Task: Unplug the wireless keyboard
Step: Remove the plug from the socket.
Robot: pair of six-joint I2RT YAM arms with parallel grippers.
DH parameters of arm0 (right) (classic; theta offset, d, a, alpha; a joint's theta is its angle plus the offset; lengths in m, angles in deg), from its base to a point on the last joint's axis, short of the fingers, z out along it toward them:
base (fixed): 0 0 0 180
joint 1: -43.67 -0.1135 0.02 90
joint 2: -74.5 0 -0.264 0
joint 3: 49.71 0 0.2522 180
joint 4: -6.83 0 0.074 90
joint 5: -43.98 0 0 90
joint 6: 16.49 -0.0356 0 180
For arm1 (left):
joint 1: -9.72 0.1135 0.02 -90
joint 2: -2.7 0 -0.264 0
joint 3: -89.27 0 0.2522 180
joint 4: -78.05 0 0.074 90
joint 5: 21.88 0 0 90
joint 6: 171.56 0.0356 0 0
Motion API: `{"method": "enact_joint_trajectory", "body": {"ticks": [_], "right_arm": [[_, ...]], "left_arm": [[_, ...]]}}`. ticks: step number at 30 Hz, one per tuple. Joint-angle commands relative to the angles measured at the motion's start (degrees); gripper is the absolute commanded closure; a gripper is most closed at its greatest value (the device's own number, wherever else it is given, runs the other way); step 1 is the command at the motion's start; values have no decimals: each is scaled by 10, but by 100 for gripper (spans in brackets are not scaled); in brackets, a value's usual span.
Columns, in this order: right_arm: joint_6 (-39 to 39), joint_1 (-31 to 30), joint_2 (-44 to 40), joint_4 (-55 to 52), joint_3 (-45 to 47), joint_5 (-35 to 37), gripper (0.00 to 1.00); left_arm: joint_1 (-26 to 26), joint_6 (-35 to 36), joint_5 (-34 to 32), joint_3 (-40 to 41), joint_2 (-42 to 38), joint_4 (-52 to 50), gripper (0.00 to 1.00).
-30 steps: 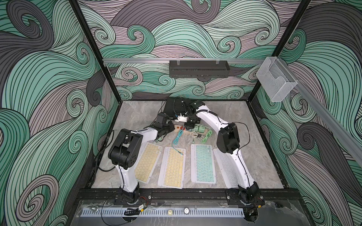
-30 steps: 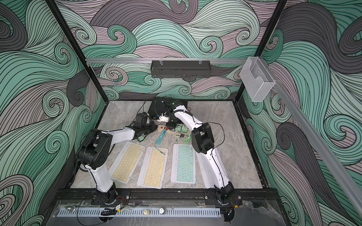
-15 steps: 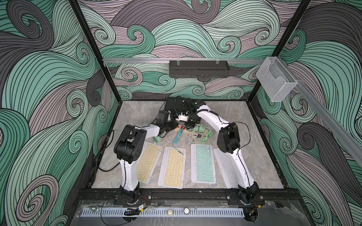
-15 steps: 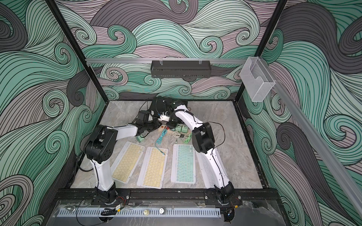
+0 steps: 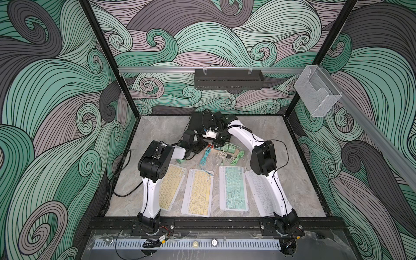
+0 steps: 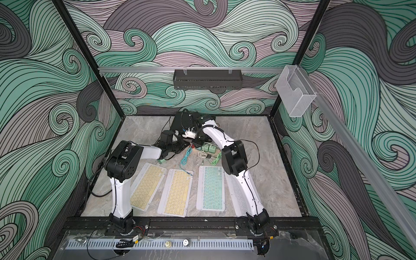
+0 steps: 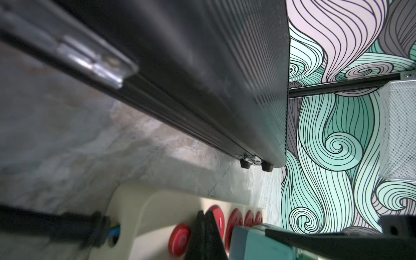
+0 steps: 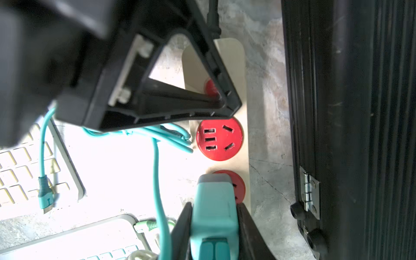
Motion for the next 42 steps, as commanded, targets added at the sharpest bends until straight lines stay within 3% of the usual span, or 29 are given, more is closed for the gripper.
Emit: {"method": "enact_joint_trajectory", "body": {"ticks": [1,10,18,22,26,31,33,35,42], "right_arm": [[-24,0,16,-19,-14,-99,100],[-34,7,17,-20,-19,-141,100],[-29,-20,13,-19,-31,13,100],[-21,-30,19,-17,-30,49,100],[-19,-27,14,-18,-25,13,100],[-35,-5,-3,-18,-20,-131,100],[-39,0,-4,-18,-21,-153,100],[-42,-2,-4,-19,-24,-139,100],[-34,-27,-4,-18,-31,32,100]], "left_arm": [[-5,-17,6,-2,9,-26,99],[-2,-63,25,-14,58,-19,100],[-2,-81,7,2,72,-16,100],[-2,-81,5,4,76,-15,100],[-2,-79,-1,10,76,-16,100],[-2,-80,-1,9,81,-17,100],[-2,-80,-1,9,81,-17,100],[-2,-80,-3,10,79,-17,100],[-2,-81,-6,12,80,-17,100]]}}
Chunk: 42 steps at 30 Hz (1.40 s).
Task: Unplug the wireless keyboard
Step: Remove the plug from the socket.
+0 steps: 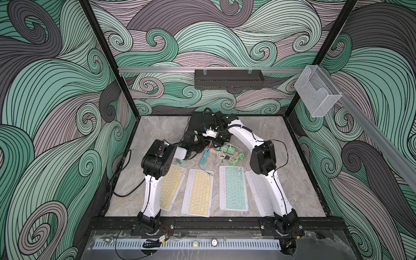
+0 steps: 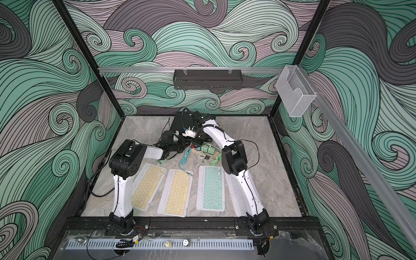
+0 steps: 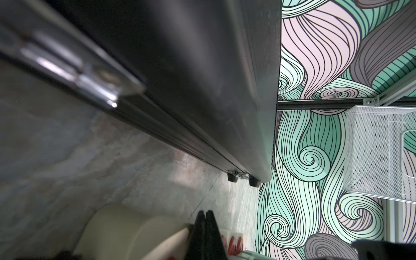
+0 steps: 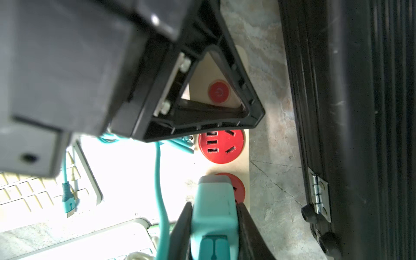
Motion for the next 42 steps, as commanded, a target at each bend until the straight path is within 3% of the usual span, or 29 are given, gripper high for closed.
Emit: {"method": "enact_joint_trajectory", "body": {"ticks": [1,8,14,18,21,28,30,32,37,42], "right_arm": [[1,-23,-9,-4,-15,54,100],[7,-29,-8,-3,-11,77,100],[4,-10,-32,-2,5,-102,100],[-11,-3,-34,-2,-3,-144,100],[-18,-6,-31,-2,-11,-109,100],[-6,-35,-23,11,-9,88,100],[-2,-37,-20,12,-8,95,100],[2,-34,-26,12,-1,57,100],[-4,-9,-43,11,14,-140,100],[-25,5,-35,11,8,-176,100]], "left_arm": [[-3,-1,-19,26,38,-90,100],[-3,-5,-19,28,43,-86,100],[-4,-10,-18,28,45,-83,100],[-3,-11,-18,29,46,-81,100],[-4,-12,-18,29,47,-80,100],[-3,-14,-19,31,49,-79,100],[-3,-16,-19,32,49,-78,100],[-4,-18,-19,33,50,-76,100],[-3,-26,-20,38,54,-68,100],[-4,-36,-20,43,60,-59,100]]}}
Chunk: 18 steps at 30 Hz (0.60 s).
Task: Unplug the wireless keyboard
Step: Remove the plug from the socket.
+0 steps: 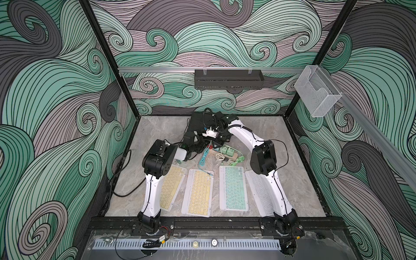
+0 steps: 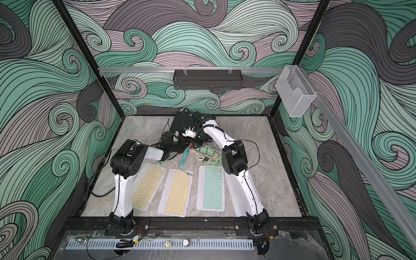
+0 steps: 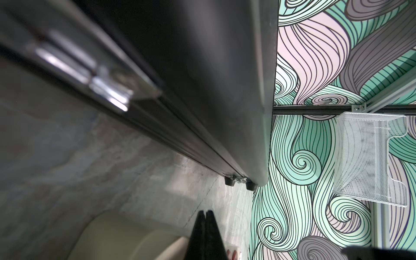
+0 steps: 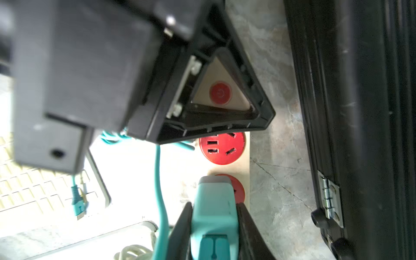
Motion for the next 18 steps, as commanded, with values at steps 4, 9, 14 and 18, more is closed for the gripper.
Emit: {"method": "enact_joint_trajectory", "body": {"ticks": [4,9,14,18], "right_arm": [[-21,-11,-25,1,-13,-82,100],[-27,-27,-19,2,-32,25,100],[-14,-51,-18,24,-19,159,100],[-7,-49,-25,37,0,126,100]], "left_arm": [[-6,-22,-20,43,52,-84,100],[-9,-32,-24,49,53,-74,100],[-21,-63,-30,83,52,10,100],[-44,-81,-8,78,57,78,100]]}}
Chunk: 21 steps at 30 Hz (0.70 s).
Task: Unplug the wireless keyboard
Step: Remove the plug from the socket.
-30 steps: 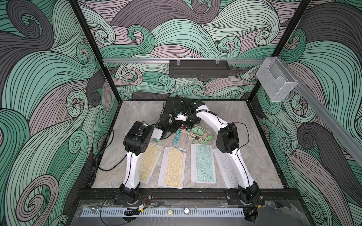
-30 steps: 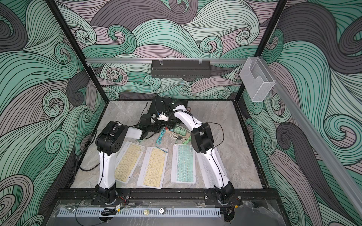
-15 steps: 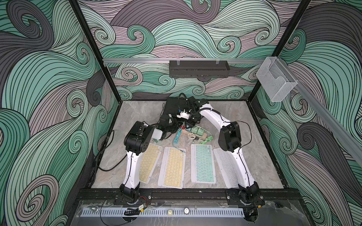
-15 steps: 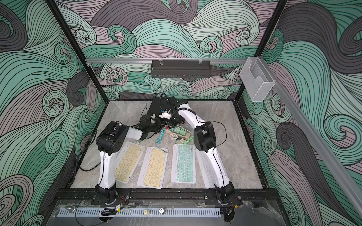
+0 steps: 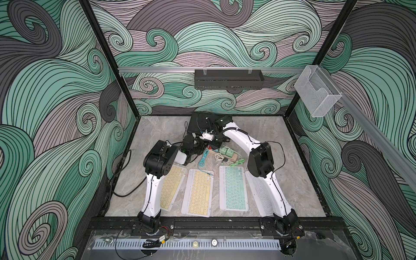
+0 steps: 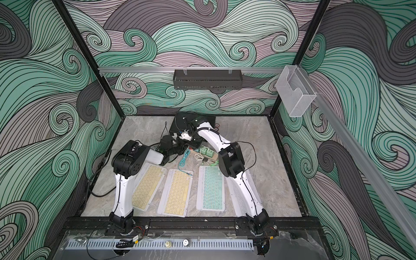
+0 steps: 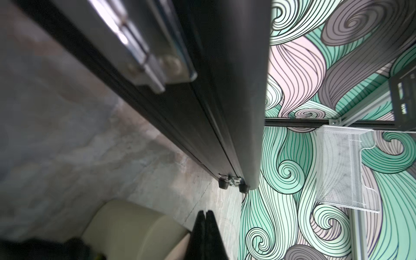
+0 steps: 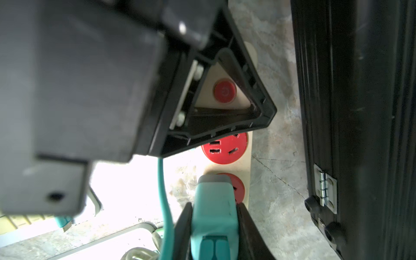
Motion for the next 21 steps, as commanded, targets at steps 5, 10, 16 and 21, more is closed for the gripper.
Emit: {"method": "enact_joint_trajectory", "body": {"ticks": [5,10,16,21], "right_arm": [[9,18,-34,47,13,-155,100],[1,27,-31,48,11,-203,100],[-10,32,-30,48,8,-202,100],[3,11,-36,58,15,-46,100]], "left_arm": [[-44,-47,24,35,66,45,100],[-45,-63,20,36,80,45,100],[-44,-68,-14,60,73,2,100],[-42,-86,-30,75,82,6,100]]}}
